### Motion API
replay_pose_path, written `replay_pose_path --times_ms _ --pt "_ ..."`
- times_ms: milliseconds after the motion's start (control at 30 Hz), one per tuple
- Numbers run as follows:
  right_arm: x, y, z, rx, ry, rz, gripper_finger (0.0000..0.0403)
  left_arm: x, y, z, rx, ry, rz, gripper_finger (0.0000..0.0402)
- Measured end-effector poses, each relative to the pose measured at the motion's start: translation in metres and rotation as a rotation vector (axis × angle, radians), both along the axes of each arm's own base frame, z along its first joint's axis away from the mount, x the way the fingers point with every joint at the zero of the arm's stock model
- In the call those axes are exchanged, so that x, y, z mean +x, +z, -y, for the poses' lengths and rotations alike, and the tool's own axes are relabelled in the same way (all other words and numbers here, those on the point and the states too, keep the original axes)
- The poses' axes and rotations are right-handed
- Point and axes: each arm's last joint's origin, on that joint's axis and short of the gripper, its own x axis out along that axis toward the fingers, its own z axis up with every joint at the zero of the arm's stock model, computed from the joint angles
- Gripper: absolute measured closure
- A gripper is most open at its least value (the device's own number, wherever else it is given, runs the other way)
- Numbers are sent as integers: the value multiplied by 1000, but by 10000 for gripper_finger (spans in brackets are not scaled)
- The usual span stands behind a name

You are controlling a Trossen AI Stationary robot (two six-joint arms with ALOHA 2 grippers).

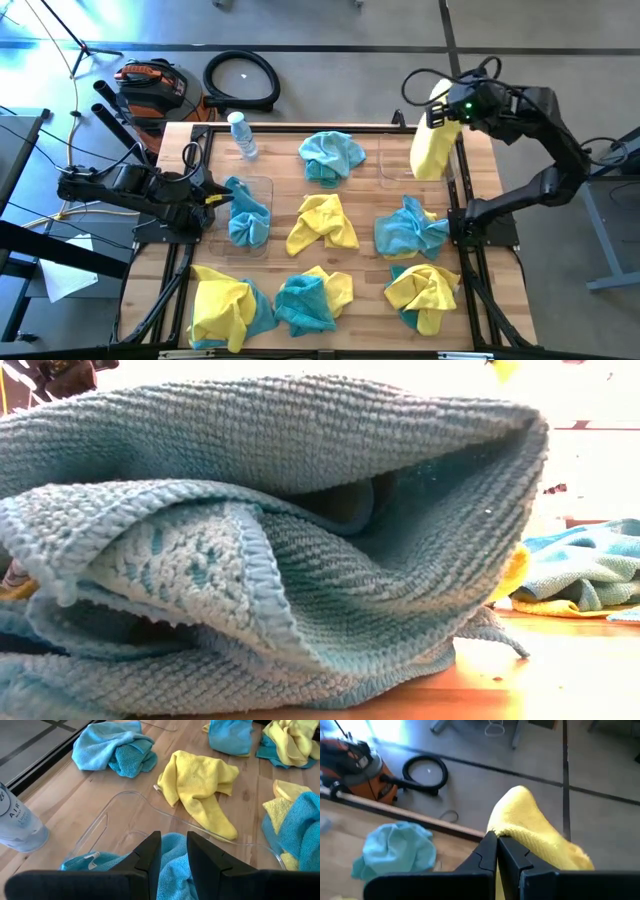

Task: Sort microfiber towel by color & place in baskets
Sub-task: Put the yellow microfiber cloth into the right transparent bin

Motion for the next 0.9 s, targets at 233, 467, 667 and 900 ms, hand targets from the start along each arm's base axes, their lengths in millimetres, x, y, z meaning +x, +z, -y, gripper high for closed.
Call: replay_pose_path --times_ms 233,467,667,900 --pt "22 -57 10 179 -45 -119 403 0 0 0 2 2 0 319" --pt "41 -133 24 352 -76 -211 403 0 0 0 2 2 1 319" --pt "53 -195 51 479 -18 -70 403 0 0 0 2 2 0 319" --pt "36 -248 69 602 -118 -2 403 0 0 0 1 2 1 319"
